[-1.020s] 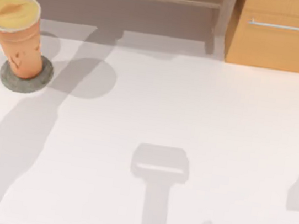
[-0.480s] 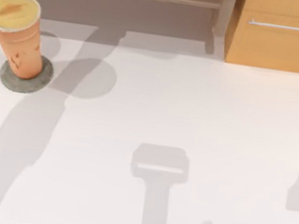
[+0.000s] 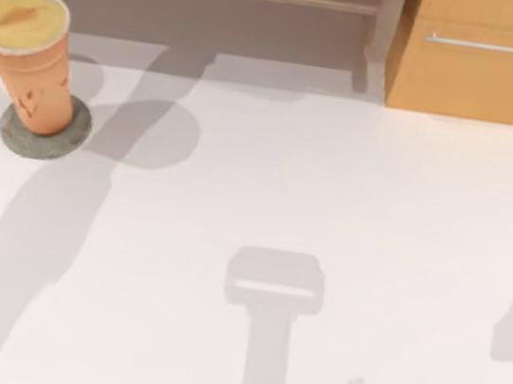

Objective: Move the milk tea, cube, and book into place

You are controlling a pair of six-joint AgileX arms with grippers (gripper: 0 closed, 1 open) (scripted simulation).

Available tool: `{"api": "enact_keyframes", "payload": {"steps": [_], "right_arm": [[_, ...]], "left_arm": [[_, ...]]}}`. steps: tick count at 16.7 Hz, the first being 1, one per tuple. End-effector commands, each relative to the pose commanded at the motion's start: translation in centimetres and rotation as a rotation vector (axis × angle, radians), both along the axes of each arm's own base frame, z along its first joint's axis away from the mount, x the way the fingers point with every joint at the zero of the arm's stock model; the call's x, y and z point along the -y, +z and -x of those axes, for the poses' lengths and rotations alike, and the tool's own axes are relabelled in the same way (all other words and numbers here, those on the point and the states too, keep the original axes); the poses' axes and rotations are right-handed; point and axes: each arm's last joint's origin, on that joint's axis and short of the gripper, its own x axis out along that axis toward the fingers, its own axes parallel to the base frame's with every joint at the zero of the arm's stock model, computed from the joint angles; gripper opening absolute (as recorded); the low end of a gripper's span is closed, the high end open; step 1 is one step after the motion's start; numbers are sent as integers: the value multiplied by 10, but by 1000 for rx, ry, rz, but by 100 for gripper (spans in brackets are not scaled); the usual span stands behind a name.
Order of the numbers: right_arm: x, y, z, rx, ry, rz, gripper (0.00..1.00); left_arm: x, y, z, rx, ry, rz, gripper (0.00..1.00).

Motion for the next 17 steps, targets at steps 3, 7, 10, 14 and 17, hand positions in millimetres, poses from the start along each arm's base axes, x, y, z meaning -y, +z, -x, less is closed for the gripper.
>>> {"api": "enact_keyframes", "payload": {"steps": [3,7,10,14,17], "right_arm": [[0,0,0,0,0,0,100],[0,0,0,0,0,0,100],[0,0,0,0,0,0,100],[0,0,0,0,0,0,100],[0,0,0,0,0,0,100]], "left_arm": [[0,0,0,0,0,0,90],[0,0,0,0,0,0,100],[0,0,0,0,0,0,100],[1,-1,1,-2,-1,0,100],[0,0,11,-4,2,0,100]]}}
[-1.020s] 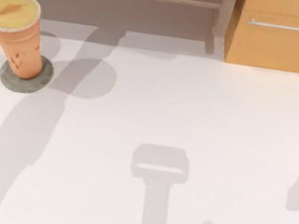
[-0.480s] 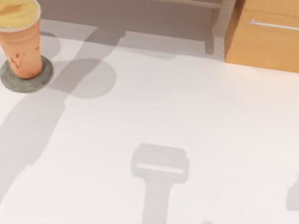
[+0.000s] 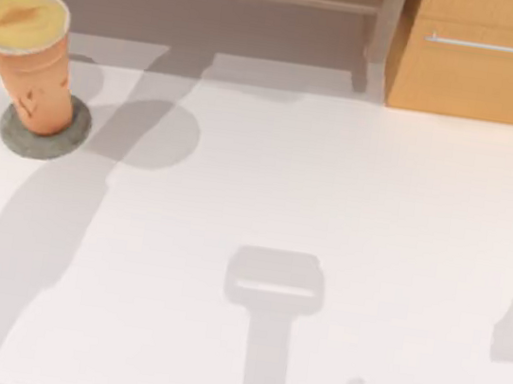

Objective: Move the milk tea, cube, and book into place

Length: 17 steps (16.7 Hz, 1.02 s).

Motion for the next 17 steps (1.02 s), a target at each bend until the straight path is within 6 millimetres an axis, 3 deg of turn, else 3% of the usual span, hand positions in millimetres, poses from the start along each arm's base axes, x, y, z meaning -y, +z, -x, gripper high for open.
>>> {"api": "enact_keyframes", "payload": {"steps": [5,11,14,17], "right_arm": [[0,0,0,0,0,0,100],[0,0,0,0,0,0,100],[0,0,0,0,0,0,100],[0,0,0,0,0,0,100]], "left_arm": [[1,0,20,4,-4,-1,100],[-5,0,22,-5,-2,-2,100],[-22,4,40,-17,2,-4,100],[-48,10,73,-19,6,-2,100]]}}
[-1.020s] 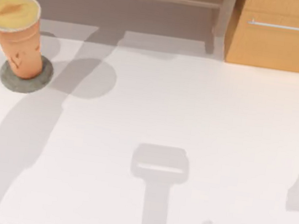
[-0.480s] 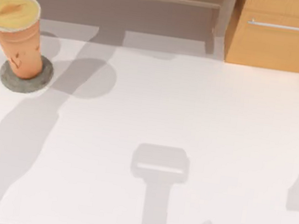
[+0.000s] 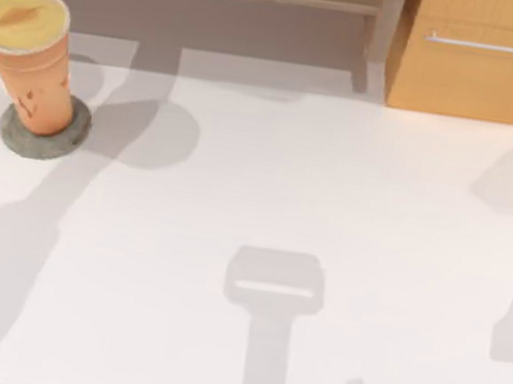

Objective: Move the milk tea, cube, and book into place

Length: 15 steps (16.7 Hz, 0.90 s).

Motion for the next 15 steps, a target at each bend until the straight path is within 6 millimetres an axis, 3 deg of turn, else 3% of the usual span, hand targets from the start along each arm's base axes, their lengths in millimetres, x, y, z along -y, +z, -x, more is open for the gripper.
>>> {"api": "enact_keyframes", "payload": {"steps": [4,8,12,15], "right_arm": [[0,0,0,0,0,0,100],[0,0,0,0,0,0,100],[0,0,0,0,0,0,100],[0,0,0,0,0,0,100]], "left_arm": [[-40,-2,62,1,5,5,100],[-75,-24,138,26,0,7,100],[-99,-85,202,0,3,7,100],[-109,-137,238,0,5,6,100]]}}
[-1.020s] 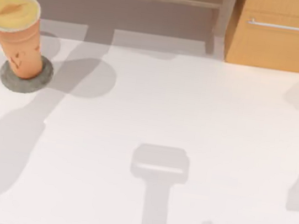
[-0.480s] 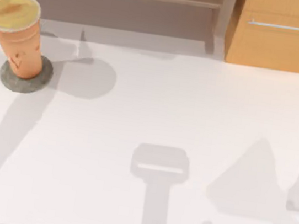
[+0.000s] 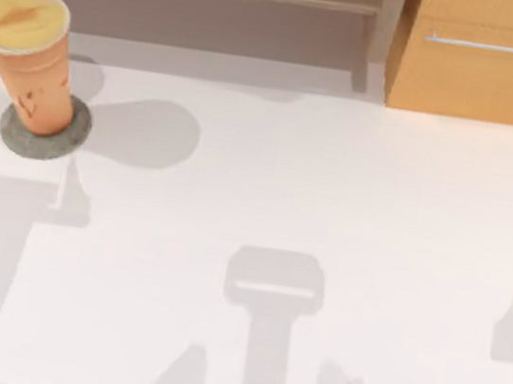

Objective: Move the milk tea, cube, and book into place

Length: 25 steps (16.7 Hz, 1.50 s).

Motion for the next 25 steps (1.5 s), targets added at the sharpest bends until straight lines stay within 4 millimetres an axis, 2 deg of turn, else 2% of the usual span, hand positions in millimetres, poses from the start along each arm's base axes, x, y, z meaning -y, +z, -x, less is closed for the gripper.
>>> {"api": "enact_keyframes", "payload": {"steps": [4,6,8,15,17,19,22,25], "right_arm": [[0,0,0,0,0,0,100],[0,0,0,0,0,0,100],[0,0,0,0,0,0,100],[0,0,0,0,0,0,100],[1,7,0,5,1,1,100],[2,24,-2,15,0,4,100],[6,61,-14,27,-2,9,100],[16,103,-44,13,-7,13,100]], "left_arm": [[-7,-70,24,5,6,-2,100],[-8,-92,27,10,9,-3,100],[-9,-105,28,17,8,-4,100],[-9,-108,28,20,5,-5,100],[-9,-108,28,20,5,-5,100],[-9,-108,28,20,5,-5,100],[-9,-108,28,20,5,-5,100],[-9,-108,28,20,5,-5,100]]}}
